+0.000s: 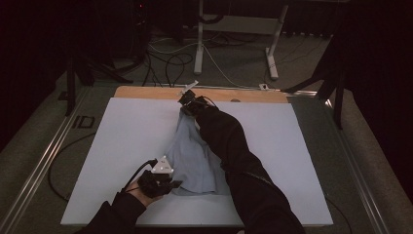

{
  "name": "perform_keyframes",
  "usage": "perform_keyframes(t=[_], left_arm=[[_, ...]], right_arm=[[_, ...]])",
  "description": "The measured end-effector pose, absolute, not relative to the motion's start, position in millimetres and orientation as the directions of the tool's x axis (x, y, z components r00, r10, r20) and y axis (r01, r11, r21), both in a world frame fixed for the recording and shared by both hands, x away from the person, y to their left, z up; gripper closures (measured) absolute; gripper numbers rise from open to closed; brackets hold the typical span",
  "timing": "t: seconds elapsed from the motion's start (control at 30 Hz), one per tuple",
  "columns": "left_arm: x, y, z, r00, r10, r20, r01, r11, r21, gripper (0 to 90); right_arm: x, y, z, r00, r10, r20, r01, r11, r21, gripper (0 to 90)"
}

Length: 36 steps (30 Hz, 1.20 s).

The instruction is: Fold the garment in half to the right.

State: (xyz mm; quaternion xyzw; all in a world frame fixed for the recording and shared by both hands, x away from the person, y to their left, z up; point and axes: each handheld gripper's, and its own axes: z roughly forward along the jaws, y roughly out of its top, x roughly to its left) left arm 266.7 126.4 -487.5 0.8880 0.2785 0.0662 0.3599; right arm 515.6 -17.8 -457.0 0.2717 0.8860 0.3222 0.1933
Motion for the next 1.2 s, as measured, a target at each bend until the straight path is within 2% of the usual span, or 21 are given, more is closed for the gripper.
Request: perform_keyframes(t=[1.2], left_arm=[[276.5, 56.4, -456.5, 0.923, 0.383, -0.032, 0.306, -0.682, 0.664, 86.7]], right_arm=[[508.7, -101.5, -426.1, -0.726, 0.678, -0.116, 0.388, 0.543, 0.745, 87.9]])
